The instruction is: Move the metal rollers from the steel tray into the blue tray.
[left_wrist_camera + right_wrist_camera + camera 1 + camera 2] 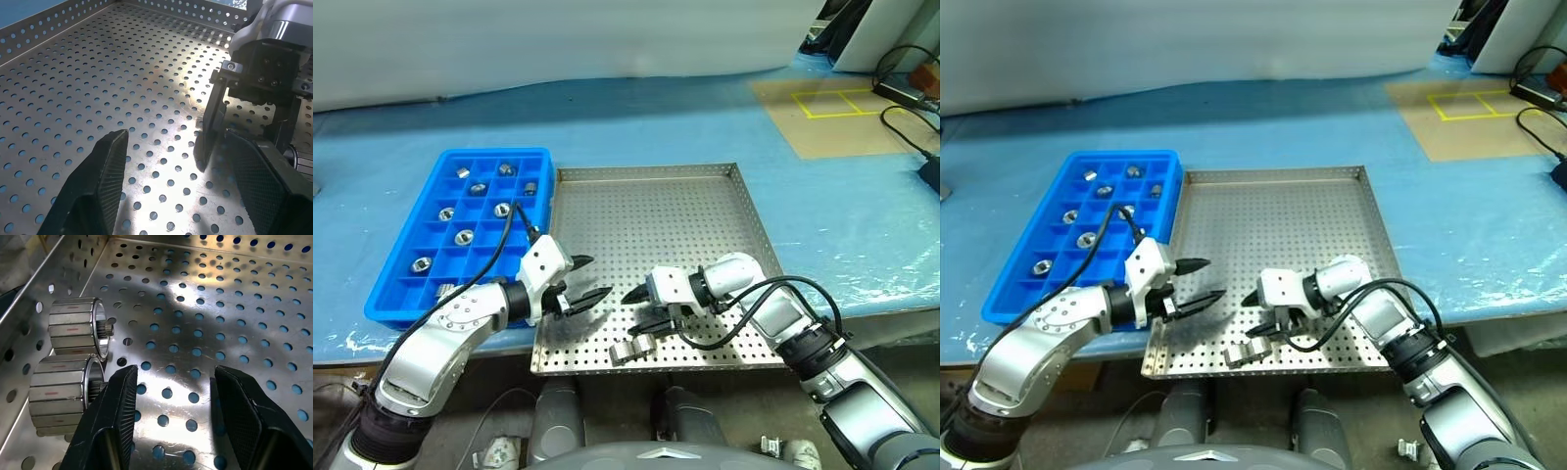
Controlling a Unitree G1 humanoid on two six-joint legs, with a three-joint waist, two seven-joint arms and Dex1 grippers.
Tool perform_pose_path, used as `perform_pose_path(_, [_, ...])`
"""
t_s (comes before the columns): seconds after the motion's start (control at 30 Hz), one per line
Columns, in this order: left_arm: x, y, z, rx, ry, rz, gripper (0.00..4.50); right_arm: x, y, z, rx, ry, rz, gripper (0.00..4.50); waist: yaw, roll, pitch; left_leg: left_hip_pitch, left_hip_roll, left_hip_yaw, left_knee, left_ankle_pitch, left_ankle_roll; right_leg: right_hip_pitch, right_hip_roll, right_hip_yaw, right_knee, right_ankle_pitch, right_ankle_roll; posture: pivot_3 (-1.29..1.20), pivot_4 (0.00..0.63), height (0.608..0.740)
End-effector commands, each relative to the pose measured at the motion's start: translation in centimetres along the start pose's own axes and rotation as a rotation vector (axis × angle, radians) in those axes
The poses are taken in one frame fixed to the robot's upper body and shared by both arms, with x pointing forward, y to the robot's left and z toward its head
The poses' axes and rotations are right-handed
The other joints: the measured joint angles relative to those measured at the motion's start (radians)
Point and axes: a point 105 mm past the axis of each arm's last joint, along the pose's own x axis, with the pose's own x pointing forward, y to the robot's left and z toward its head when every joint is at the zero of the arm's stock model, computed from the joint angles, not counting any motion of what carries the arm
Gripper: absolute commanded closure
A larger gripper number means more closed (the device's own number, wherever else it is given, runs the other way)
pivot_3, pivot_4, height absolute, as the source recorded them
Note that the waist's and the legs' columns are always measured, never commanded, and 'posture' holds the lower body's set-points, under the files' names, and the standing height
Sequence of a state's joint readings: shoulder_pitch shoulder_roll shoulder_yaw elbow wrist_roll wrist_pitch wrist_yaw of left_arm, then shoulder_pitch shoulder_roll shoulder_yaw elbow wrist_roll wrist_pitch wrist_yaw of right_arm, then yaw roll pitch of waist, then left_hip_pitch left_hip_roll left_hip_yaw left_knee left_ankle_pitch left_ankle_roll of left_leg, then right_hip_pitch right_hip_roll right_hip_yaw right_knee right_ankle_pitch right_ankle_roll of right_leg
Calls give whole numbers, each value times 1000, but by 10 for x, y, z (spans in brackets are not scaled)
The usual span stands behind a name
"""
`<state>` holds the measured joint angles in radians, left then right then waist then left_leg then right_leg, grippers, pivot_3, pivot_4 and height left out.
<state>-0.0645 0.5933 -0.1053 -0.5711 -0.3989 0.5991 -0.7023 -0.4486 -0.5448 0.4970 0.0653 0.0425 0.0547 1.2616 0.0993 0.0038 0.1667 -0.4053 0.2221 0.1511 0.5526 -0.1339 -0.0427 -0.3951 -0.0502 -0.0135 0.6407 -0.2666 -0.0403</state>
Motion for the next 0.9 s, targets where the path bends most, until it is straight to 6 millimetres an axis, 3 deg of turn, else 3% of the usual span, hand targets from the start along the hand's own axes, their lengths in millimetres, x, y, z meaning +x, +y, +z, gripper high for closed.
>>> perform_pose_path(0.03, [-4, -3, 11, 21, -32, 6, 1161, -12, -12, -1, -5, -5, -55, 1925, -1, 0, 0, 1, 0, 0, 0, 0, 0, 0, 0, 0, 0, 0, 0, 84, 150, 740])
perform_pose_path(0.27, [1, -9, 12, 7, -35, -2, 1161, -35, -51, -3, 106, -54, -302, 1925, -2, 0, 0, 1, 0, 0, 1, 0, 0, 1, 0, 0, 1, 0, 0, 67, 150, 740])
perform_pose_path(0.33, [1, -12, 13, -3, -35, -8, 1161, -42, -51, 2, 158, -87, -312, 1925, -2, 0, 0, 1, 0, 0, 1, 0, 0, 1, 0, 0, 1, 0, 0, 59, 150, 740])
perform_pose_path(0.5, [1, -18, 11, -30, -28, -19, 1161, -60, -16, 12, 276, -112, -157, 1925, 1, 0, 0, 0, 0, 0, 1, -2, 2, 2, 0, 0, -2, 0, 0, 48, 150, 740])
perform_pose_path(0.67, [0, -19, 8, -42, -21, -20, 1161, -49, 40, 36, 197, -15, 73, 817, -1, 1, 0, 3, 0, 0, -1, -1, 2, 3, 0, 0, -2, -1, 1, 39, 150, 740])
perform_pose_path(0.73, [0, -20, 9, -43, -22, -21, 1161, -43, 45, 34, 193, -2, 74, 142, -7, 0, 0, 6, 1, 0, -2, -1, 1, 4, 1, 1, -2, -1, 1, 41, 150, 740])
perform_pose_path(0.9, [0, -18, 8, -41, -18, -19, 1161, -17, 39, 25, 159, -15, 4, 66, -2, 0, 0, 8, -1, 1, -2, -1, 1, 5, 0, 2, -2, -4, 6, 50, 150, 740])
